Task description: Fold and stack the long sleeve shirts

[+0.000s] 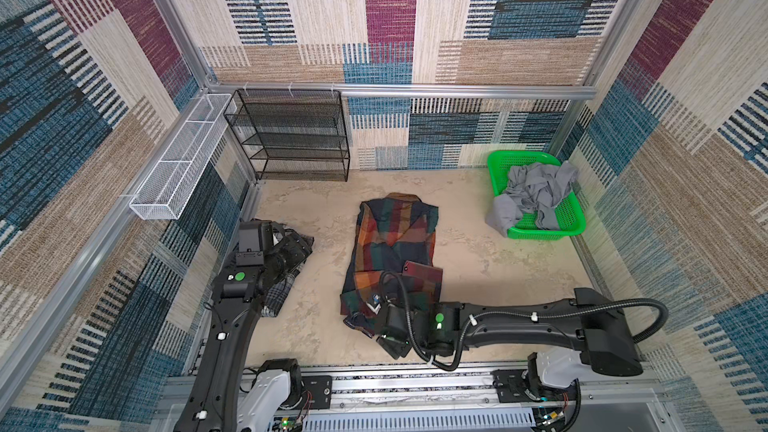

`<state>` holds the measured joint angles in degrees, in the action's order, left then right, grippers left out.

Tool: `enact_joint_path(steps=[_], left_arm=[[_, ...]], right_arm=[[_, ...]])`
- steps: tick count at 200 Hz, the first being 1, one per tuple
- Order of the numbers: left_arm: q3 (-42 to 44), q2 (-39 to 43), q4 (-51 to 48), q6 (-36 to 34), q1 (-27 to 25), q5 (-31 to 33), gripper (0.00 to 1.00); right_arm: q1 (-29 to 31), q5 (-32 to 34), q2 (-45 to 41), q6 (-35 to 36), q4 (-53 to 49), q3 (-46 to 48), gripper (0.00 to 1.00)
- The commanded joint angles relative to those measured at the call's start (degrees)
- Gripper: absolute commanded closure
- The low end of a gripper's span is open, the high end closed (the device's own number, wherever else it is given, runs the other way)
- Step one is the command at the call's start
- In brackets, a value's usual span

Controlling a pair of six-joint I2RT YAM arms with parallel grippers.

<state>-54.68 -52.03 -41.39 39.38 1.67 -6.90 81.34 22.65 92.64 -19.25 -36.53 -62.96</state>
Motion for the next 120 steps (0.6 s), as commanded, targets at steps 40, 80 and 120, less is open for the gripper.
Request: enact_joint_path(steps=[40, 80, 120], left_arm=[[5.2, 4.8, 1.6, -4.0, 0.0, 9.2, 0.29], [7.7, 6.7, 2.8, -4.2, 0.0, 11.7, 0.29], [8.2, 7.5, 3.1, -4.2, 0.1, 12.1, 0.3]], right_arm=[[2.5, 21.3, 8.6, 3.1, -3.2, -3.0, 0.16], [2.5, 27.4, 12.7, 4.3, -3.2, -4.4, 0.15], [1.3, 29.4, 12.1, 6.4, -2.1, -5.6, 0.15]])
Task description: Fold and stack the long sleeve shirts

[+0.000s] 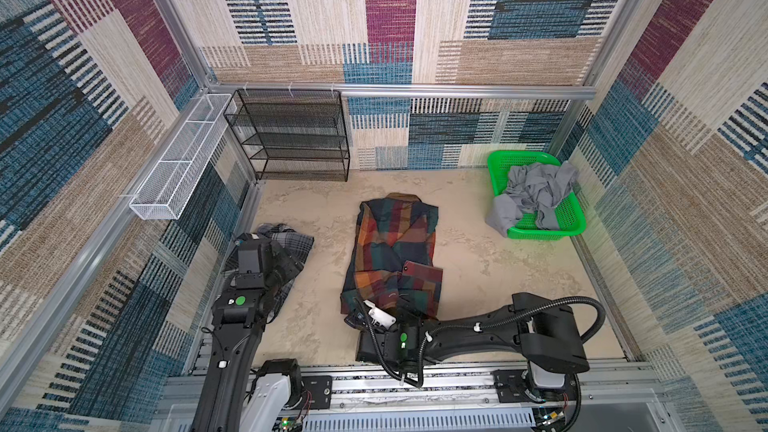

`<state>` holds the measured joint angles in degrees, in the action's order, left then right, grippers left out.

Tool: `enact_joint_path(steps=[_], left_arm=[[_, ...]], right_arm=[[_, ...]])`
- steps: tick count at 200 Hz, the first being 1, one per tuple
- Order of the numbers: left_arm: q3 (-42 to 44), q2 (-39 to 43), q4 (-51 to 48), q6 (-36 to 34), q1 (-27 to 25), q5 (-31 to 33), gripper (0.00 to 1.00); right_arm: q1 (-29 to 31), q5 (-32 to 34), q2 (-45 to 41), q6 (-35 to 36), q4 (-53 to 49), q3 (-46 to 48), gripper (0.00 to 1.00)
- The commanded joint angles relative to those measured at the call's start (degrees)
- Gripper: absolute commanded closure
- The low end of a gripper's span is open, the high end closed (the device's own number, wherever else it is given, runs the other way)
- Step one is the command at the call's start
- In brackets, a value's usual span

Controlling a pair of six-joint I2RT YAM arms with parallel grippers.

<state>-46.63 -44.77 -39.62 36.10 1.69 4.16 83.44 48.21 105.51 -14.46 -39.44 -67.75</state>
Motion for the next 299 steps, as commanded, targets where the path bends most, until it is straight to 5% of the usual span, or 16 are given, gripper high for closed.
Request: enact_joint_path(steps=[1, 165, 299], left_arm=[[0.2, 0.2, 1.3, -1.0, 0.1, 1.1, 0.3], [-0.5, -0.8, 1.4, -0.8, 0.0, 0.8, 0.3], [-4.9, -8.9, 2.3, 1.4, 0.0, -5.8, 0.31]], right_arm=[[-0.9, 3.8, -0.8, 1.7, 0.9, -0.9, 0.15], [-17.8, -7.0, -4.6, 16.5, 18.8, -4.0, 0.16], [-31.3, -19.5, 5.1, 15.6, 20.0, -13.2, 0.16]])
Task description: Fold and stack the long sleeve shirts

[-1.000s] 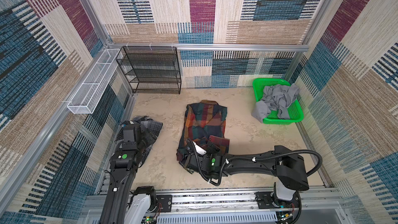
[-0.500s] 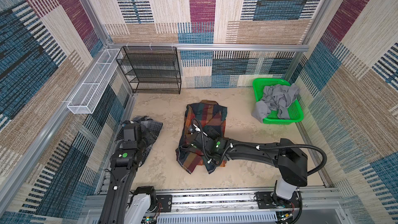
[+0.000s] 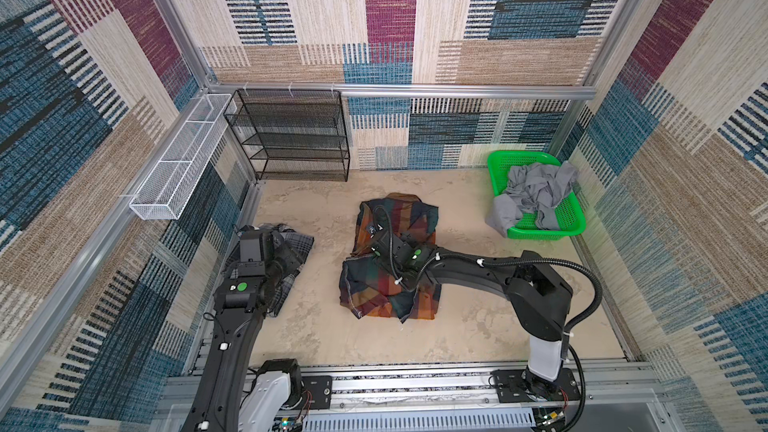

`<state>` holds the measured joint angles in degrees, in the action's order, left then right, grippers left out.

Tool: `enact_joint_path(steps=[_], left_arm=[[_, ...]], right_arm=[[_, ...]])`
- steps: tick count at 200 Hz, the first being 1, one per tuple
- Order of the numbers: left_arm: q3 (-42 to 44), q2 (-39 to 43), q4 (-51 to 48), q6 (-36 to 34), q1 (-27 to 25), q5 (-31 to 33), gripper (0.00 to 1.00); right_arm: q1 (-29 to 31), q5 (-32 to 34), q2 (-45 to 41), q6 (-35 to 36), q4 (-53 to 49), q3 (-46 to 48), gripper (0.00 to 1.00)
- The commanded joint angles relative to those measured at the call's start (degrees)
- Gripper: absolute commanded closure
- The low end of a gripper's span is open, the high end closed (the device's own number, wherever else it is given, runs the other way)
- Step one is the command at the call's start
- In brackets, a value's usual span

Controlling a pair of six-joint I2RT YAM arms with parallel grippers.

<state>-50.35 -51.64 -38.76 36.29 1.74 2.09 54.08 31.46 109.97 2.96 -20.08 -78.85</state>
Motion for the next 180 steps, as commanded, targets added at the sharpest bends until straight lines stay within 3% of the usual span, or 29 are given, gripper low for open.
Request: enact_joint_path(steps=[1, 23, 79, 121, 143, 180], left_arm=[[-1.2, -2.2, 1.5, 1.2, 0.0, -3.9, 0.31], [-2.3, -5.0, 1.3, 0.9, 0.0, -7.2, 0.31], [0.1, -5.6, 1.6, 0.4, -0.1, -12.5, 0.31], [3.0, -6.6, 0.5, -0.4, -0.9, -25.0, 0.32], [4.9, -3.7, -0.6, 1.5, -4.6, -25.4, 0.32], [5.3, -2.8, -0.5, 5.9, -16.3, -22.6, 0.31]], right_arm=[[-2.2, -2.9, 0.7, -1.9, 0.6, -2.2, 0.16], [-5.6, -6.8, 0.4, -3.0, -1.0, -3.4, 0.16], [-5.8, -15.0, -6.7, -3.8, -2.3, -1.4, 0.15], [-5.5, -25.5, -21.1, -7.9, -4.2, 9.4, 0.15], [-4.0, -27.2, -29.1, -10.3, -7.6, 14.6, 0.15], [-3.9, -31.8, -36.8, -20.0, -15.9, 18.1, 0.18]])
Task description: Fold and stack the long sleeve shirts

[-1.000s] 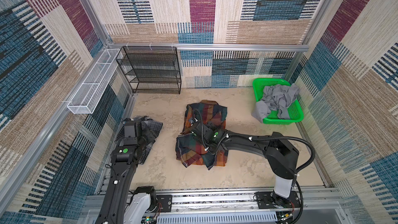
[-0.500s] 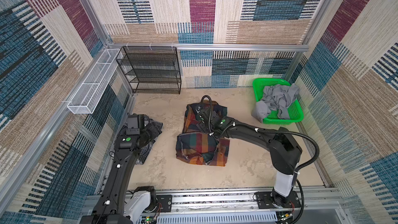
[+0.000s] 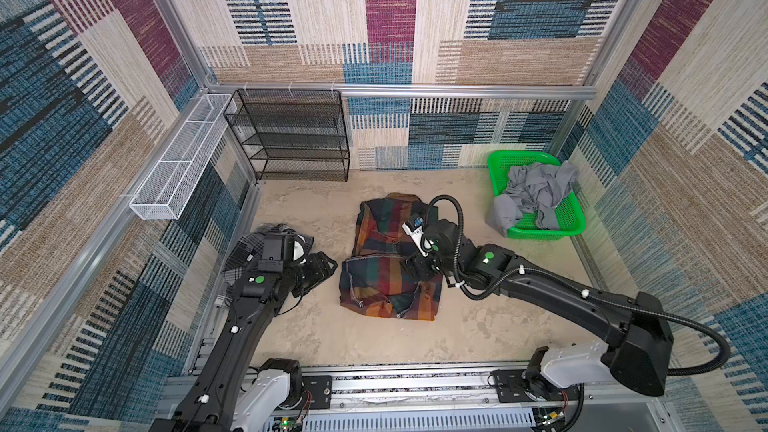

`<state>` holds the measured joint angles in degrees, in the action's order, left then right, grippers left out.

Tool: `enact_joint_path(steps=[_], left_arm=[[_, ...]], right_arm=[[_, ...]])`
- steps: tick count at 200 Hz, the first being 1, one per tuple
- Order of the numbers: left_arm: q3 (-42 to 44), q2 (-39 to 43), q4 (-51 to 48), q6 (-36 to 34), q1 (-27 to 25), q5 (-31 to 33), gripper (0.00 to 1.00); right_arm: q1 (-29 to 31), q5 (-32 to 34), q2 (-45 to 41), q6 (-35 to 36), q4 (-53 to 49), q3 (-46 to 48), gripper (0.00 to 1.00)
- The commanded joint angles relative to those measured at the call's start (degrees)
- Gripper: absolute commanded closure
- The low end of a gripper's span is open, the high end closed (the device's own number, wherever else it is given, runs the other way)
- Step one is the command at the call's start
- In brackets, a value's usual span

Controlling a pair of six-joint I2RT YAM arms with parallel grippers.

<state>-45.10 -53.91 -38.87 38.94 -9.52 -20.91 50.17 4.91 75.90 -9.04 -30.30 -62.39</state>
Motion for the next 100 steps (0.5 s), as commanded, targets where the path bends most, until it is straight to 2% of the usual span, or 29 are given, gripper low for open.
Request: enact_joint_path(steps=[1, 16, 43, 87, 100], left_arm=[[0.0, -0.7, -0.4, 3.3, -5.3, 0.5, 0.31], [-0.7, -2.8, -0.4, 3.2, -8.0, 2.0, 0.31], [-1.5, -6.5, -0.4, 2.0, -10.2, 2.8, 0.31], [-2.7, -11.5, 2.1, 2.8, -13.8, 4.1, 0.32], [-3.9, -13.5, 3.4, 3.0, -15.2, 4.5, 0.35]], right_arm=[[0.1, -5.6, -2.9, -8.1, -5.7, 1.8, 0.18], [0.9, -9.9, -4.5, -11.9, -5.1, 3.9, 0.19], [1.8, -12.5, -6.4, -16.4, -2.7, 8.1, 0.2], [3.7, -12.4, -4.3, -18.9, 0.6, 11.3, 0.22], [3.7, -12.2, -3.2, -19.1, 2.3, 11.0, 0.24]])
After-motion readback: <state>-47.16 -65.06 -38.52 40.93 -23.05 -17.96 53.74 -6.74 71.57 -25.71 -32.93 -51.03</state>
